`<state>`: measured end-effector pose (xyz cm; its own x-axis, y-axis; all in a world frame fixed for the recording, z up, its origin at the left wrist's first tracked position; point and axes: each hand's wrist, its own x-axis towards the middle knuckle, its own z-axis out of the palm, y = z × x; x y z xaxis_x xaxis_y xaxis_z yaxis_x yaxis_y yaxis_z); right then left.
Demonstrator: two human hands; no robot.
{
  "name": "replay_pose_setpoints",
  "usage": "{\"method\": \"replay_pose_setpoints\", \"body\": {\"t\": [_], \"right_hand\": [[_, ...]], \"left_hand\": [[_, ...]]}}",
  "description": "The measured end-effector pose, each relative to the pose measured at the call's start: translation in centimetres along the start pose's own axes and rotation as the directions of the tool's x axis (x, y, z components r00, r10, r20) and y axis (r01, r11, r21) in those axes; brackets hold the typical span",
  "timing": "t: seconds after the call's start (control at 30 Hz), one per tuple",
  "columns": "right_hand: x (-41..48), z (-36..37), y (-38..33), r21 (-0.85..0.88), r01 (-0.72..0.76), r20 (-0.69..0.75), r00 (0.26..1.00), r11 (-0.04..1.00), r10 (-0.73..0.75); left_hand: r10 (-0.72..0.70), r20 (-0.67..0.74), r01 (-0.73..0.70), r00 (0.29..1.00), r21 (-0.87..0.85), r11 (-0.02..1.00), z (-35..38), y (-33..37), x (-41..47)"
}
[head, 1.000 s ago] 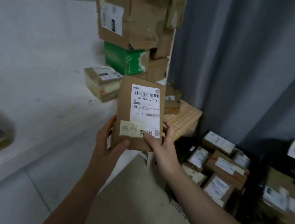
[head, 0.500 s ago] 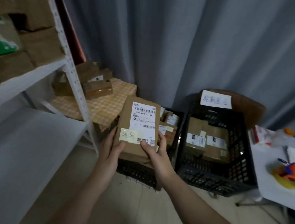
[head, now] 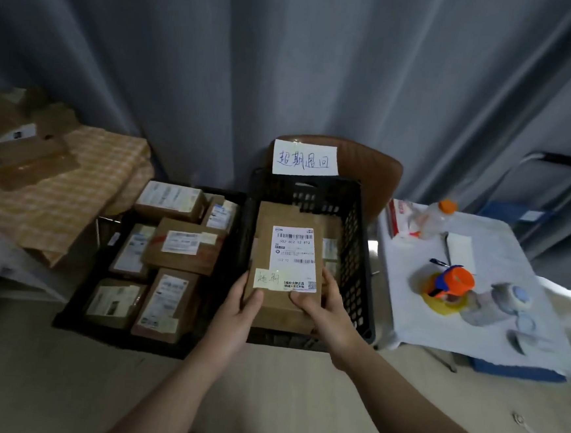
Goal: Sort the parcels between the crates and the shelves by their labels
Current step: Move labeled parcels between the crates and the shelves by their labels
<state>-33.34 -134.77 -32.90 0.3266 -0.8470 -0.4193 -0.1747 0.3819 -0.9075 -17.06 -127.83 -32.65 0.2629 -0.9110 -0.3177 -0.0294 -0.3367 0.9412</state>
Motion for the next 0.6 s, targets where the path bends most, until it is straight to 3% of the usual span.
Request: {"method": "replay_pose_setpoints", "body": {"t": [0.2,0.37,0.47,0.53,0.6], "right_hand": [[6.1,-2.7,1.2,0.046,-0.044,-0.059,0.997,0.998,0.047],[13.3,-2.8,0.1,0.101,-0.13,0.018,0.992,0.986,0.129],[17.8,-2.7,-0.6,0.19,-0.235,0.064,0.972,0.953,0.227],[20.8,-2.7,-1.1,0.187,-0.292,0.079,0.956,0.938,0.282],[23.7,-2.6,-1.2,0.172,-0.324,0.071,0.946,0.93,0.316]], "left_hand": [[-0.014,0.001,0.014,1.0,0.132,0.991,2.1,-0.5,6.6],[0.014,-0.025,-0.008,1.0,0.224,0.975,1.0,-0.2,13.9],[0.018,0.056,-0.033,0.998,0.281,0.959,-0.2,0.0,18.3],[0.029,0.096,-0.064,0.995,0.377,0.924,-0.9,0.0,21.3],[0.086,0.07,-0.111,0.994,0.578,0.808,-1.4,0.0,24.4]]}}
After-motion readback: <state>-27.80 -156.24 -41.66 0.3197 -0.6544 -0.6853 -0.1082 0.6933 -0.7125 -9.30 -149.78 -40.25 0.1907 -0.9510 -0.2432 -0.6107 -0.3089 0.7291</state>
